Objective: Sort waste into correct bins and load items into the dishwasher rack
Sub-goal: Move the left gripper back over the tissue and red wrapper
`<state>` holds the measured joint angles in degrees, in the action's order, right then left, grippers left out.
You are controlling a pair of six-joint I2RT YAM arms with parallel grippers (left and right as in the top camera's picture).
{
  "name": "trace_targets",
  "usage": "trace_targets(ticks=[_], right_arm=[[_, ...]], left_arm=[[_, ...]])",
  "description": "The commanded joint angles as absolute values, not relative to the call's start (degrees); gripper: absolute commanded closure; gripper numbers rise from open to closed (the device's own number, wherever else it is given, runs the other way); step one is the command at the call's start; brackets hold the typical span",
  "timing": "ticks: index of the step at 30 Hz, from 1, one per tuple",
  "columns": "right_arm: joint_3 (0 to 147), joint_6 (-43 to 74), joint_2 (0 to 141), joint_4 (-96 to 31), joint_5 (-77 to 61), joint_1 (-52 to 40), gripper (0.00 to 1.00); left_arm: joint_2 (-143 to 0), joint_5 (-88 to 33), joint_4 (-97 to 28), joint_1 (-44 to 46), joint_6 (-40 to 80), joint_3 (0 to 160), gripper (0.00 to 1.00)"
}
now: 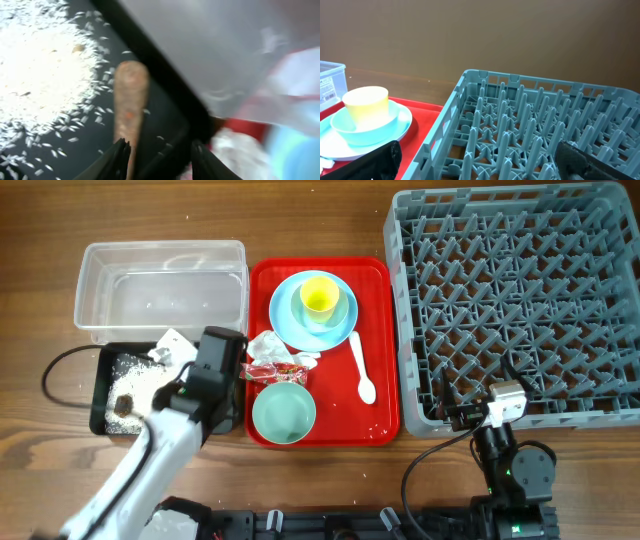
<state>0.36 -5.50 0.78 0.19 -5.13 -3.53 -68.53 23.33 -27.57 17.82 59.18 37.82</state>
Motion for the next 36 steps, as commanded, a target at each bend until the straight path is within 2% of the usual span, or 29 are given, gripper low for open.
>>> trace_targets(ticks=[1,8,13,16,19,26,36], right_arm=[[0.30,-6.00,0.14,0.36,-5.87,-3.36,0.00],[0.30,-6.00,0.14,0.36,-5.87,-3.36,0.00],[0.30,-6.00,0.14,0.36,-5.87,-3.36,0.00],[0.30,-6.00,0.14,0.36,-5.87,-3.36,0.00],[0.30,-6.00,0.14,0.36,-5.87,-3.36,0.00],[0.30,-6.02,0.14,0.36,-5.87,-3.36,0.00],[0.30,-6.02,0.14,0.36,-5.87,-3.36,0.00]], left_arm=[[-60.42,11.79,-27.64,17.47,55.66,38.37,0.63],[-59.24,-5.65,-27.99,17.45,51.11,42.37,0.73],[-64.31,-7.01,-40.16,17.52,46.89,54.11,0.73],[-69.12,-7.03,-47.90,17.54,43.77,59.00,0.67],[-73.45,-6.98,-49.84,18.17,42.15,59.16,0.61],[-83.42,-7.05,-48.18,21.78,42.24,59.16,0.44],[-84.82,-7.05,-41.17,29.65,44.47,59.16,0.61]])
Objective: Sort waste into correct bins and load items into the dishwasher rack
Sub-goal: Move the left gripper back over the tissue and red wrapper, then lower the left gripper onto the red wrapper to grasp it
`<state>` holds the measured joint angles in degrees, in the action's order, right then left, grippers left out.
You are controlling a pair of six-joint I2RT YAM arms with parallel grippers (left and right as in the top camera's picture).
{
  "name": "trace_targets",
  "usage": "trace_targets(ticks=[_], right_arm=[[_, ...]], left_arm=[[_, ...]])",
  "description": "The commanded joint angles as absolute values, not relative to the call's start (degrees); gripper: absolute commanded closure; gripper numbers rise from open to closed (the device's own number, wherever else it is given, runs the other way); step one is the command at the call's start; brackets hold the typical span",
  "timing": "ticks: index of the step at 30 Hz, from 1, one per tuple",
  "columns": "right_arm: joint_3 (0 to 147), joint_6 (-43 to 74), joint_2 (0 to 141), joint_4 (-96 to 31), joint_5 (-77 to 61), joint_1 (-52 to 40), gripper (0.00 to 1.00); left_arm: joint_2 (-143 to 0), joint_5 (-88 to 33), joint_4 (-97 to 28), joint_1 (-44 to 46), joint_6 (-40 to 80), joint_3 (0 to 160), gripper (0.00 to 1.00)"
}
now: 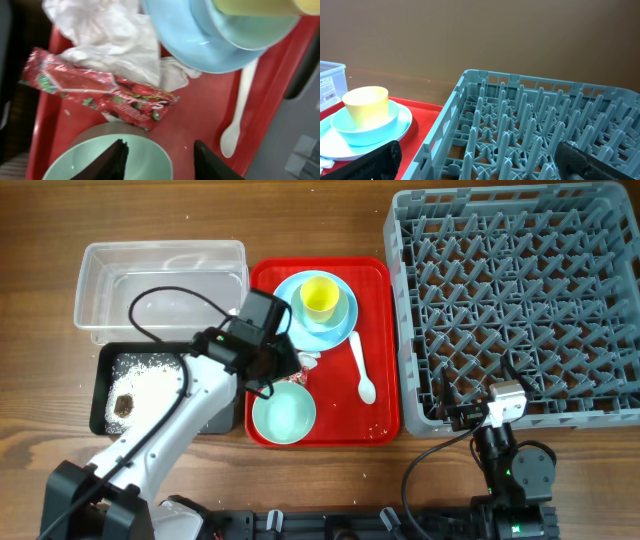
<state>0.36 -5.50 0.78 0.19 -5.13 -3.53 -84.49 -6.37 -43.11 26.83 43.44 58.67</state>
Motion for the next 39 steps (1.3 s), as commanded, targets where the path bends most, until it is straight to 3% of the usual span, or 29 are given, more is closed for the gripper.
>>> trace_targets(ticks=[1,16,25,39], right_arm=[[0.30,-6.02,0.14,0.36,-5.87,-3.36,0.00],[0.30,-6.02,0.14,0.36,-5.87,-3.36,0.00],[0.30,-6.02,0.14,0.36,-5.87,-3.36,0.00],[0.30,-6.02,0.21,0.36,-5.87,-3.36,0.00]], left_arm=[[-84.84,-7.01,-40.40,30.55,45.41,59.16,0.62],[-85.41,-2.26,-28.64,42.94,48.62,59.16,0.63],[-85.41,9.08,-36.86,39.55,48.64,59.16,0.62],[-85.54,9.74,-41.21,27.42,48.56,59.16,0.62]])
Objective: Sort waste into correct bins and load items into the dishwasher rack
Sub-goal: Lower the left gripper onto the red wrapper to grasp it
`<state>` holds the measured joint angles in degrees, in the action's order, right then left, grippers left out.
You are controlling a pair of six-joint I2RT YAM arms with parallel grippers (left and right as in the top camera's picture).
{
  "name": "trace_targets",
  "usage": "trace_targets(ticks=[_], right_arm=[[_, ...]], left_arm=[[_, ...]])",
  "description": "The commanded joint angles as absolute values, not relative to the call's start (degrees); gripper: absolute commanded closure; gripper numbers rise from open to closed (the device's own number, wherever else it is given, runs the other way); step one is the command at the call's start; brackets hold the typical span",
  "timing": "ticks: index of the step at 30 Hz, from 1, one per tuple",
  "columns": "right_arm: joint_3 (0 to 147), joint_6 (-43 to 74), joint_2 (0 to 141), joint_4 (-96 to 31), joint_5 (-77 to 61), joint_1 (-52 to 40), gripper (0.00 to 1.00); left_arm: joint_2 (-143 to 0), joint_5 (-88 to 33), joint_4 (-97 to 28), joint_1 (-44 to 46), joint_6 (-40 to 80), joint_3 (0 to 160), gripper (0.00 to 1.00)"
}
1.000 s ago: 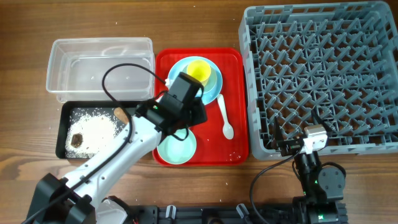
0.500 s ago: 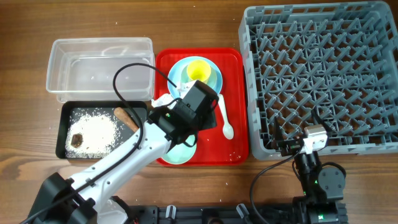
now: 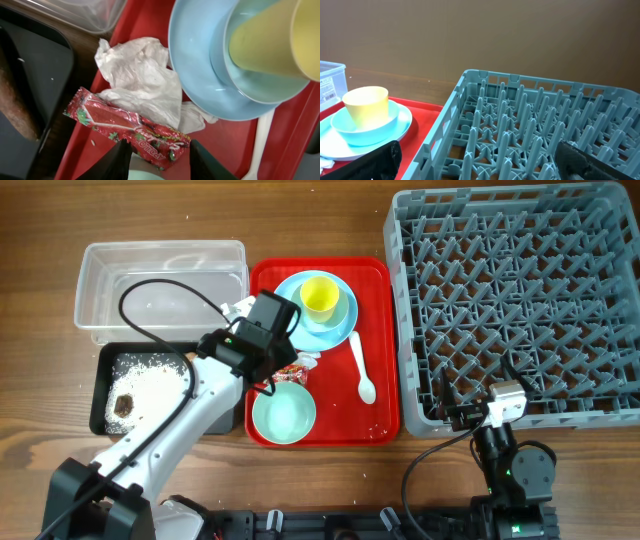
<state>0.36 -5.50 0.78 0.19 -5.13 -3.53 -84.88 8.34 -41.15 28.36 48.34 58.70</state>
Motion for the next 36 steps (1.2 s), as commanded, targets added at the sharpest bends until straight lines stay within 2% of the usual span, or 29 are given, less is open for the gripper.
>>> trace_targets(ticks=[1,5,9,12,15,21,25,29,36], right_arm=[[0.30,-6.00,0.21,0.36,-5.87,-3.36,0.00],[0.30,-6.00,0.21,0.36,-5.87,-3.36,0.00],[0.30,-6.00,0.21,0.36,-5.87,-3.36,0.00],[0.30,-6.02,0.21,0.36,-5.87,-3.36,0.00],[0.30,-6.02,0.21,0.36,-5.87,-3.36,0.00],[0.30,-5.98,0.21,0.36,-5.87,-3.36,0.00],[0.30,-6.00,0.21,0.36,-5.87,-3.36,0.00],[0.30,-6.00,0.21,0.36,-5.87,-3.36,0.00],[0.30,-6.00,0.21,0.36,-5.87,-3.36,0.00]], left_arm=[[-85.71,9.69,-41.23,27.51,49.12,59.13,0.61],[-87.77,9.74,-40.53,28.05,50.17,59.13,0.55],[-89.82,9.69,-40.99,28.36,50.19,59.07,0.54],[-91.85,9.50,-40.97,29.56,50.19,59.05,0.39],[-93.76,8.64,-39.86,31.64,50.22,59.05,0.32],[-96.07,8.93,-37.47,33.28,50.17,59.05,0.32],[-96.07,9.06,-40.01,33.54,50.17,59.05,0.42],[-96.07,9.93,-43.40,33.54,50.19,59.05,0.42],[-96.29,9.96,-40.18,33.54,51.88,57.08,0.42]])
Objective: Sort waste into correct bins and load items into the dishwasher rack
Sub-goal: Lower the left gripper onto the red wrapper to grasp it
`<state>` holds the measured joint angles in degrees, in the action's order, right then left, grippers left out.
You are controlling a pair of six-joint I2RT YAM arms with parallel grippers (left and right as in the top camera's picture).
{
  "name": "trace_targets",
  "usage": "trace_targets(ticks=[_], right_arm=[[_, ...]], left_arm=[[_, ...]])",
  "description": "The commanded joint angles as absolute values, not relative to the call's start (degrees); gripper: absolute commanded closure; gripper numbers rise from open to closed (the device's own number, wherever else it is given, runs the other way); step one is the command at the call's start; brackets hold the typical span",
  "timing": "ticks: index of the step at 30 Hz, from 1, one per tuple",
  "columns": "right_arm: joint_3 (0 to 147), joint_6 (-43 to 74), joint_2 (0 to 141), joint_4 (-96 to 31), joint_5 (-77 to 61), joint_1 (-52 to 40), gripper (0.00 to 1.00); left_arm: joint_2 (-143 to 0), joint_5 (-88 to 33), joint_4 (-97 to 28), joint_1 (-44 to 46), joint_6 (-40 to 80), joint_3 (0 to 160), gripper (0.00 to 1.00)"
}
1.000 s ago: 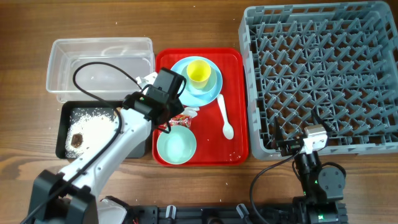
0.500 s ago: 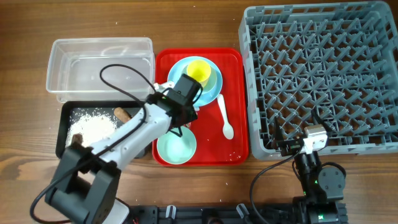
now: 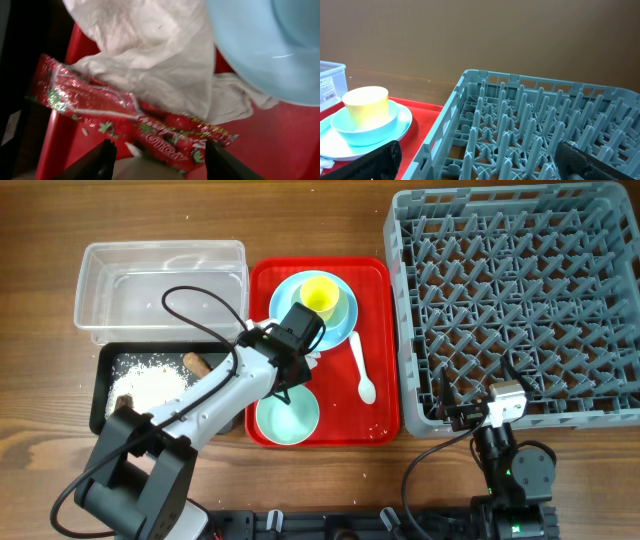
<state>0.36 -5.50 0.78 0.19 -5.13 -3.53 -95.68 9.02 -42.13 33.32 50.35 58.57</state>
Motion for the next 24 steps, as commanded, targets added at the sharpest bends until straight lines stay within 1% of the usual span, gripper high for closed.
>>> trace_targets(ticks=[1,7,12,13,14,16,17,19,20,21,24], right_arm=[[0.30,-6.00,0.21,0.36,-5.87,-3.36,0.00],[0.30,-6.00,0.21,0.36,-5.87,-3.36,0.00],[0.30,-6.02,0.21,0.36,-5.87,-3.36,0.00],[0.30,-6.00,0.21,0.36,-5.87,-3.36,0.00],[0.30,-6.00,0.21,0.36,-5.87,-3.36,0.00],[0.30,-6.00,0.21,0.36,-5.87,-3.36,0.00],[0.30,-6.00,0.21,0.36,-5.87,-3.36,0.00],[0.30,-6.04,0.21,0.36,-5.87,-3.36,0.00],[0.30,-6.04,0.21,0.36,-5.87,-3.36,0.00],[0.30,-6.02,0.21,0.36,-5.87,-3.36,0.00],[0.30,-6.02,0.21,0.36,-5.87,-3.36,0.00]], left_arm=[[-96.40,9.96,-38.96,33.54,52.05,56.23,0.42],[-96.44,9.87,-36.91,33.56,53.23,54.00,0.43],[-96.44,6.92,-36.97,34.61,53.25,54.00,0.45],[-96.44,6.92,-36.67,34.94,53.28,54.00,0.47],[-96.44,6.92,-36.36,35.24,53.28,54.00,0.53],[-96.44,6.92,-35.90,35.64,53.28,54.00,0.77],[-96.44,6.94,-35.90,35.64,53.25,54.00,0.82],[-96.44,6.94,-35.86,35.64,53.23,54.00,0.82],[-96.44,6.94,-35.51,35.64,53.21,54.00,0.92],[-96.44,6.94,-35.20,35.64,53.21,54.00,0.96],[-96.42,7.20,-34.57,35.35,53.19,54.02,0.96]])
